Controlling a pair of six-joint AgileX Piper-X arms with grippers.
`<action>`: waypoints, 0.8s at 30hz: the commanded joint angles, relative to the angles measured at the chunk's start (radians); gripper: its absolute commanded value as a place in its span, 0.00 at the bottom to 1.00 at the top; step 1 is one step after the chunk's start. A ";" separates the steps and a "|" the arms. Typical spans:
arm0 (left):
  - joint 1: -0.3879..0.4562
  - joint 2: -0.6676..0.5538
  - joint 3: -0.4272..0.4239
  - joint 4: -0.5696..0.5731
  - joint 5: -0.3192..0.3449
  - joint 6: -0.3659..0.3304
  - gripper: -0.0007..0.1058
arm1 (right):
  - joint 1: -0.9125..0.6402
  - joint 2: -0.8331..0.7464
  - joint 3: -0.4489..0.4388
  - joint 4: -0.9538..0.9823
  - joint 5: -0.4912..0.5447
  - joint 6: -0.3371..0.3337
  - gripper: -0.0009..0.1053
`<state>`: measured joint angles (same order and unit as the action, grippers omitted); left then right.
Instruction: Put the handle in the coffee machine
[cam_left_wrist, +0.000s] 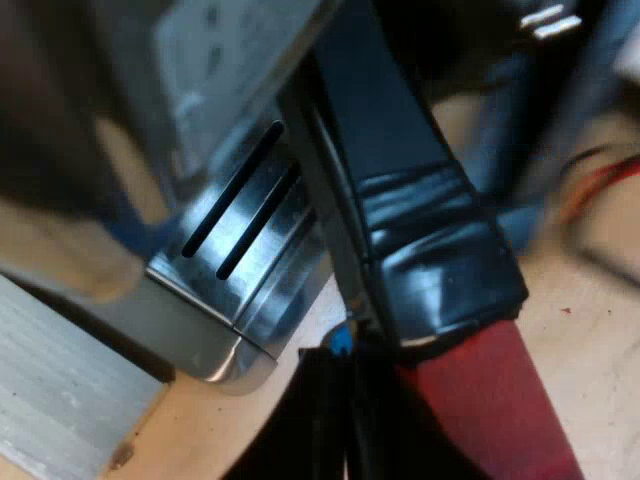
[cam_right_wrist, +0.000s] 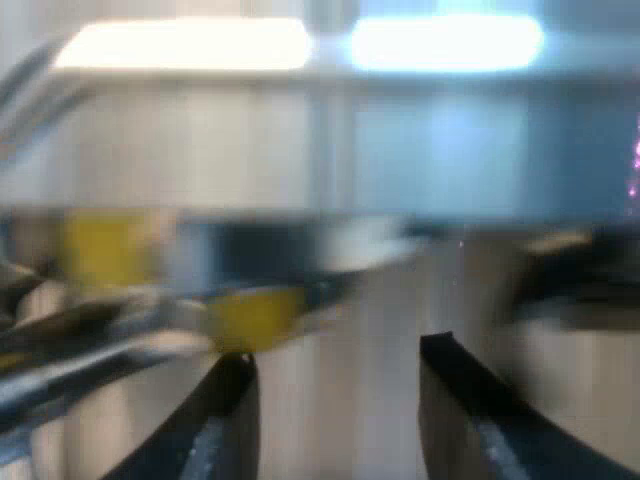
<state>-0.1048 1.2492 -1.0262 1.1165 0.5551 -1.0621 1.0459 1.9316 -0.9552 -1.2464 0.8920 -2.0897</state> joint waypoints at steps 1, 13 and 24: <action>-0.017 -0.009 0.012 0.003 0.048 -0.011 0.01 | -0.005 -0.092 0.072 -0.081 0.007 0.017 0.38; -0.092 -0.009 0.016 -0.009 0.049 -0.032 0.01 | 0.089 -0.327 0.336 -0.072 -0.018 0.066 0.38; -0.198 -0.009 0.016 -0.047 -0.014 -0.112 0.01 | 0.227 -0.516 0.388 0.142 -0.017 0.148 0.38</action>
<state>-0.2206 1.2234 -1.0046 1.0991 0.4383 -1.2312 1.2637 1.4506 -0.5664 -1.1417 0.8805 -1.9739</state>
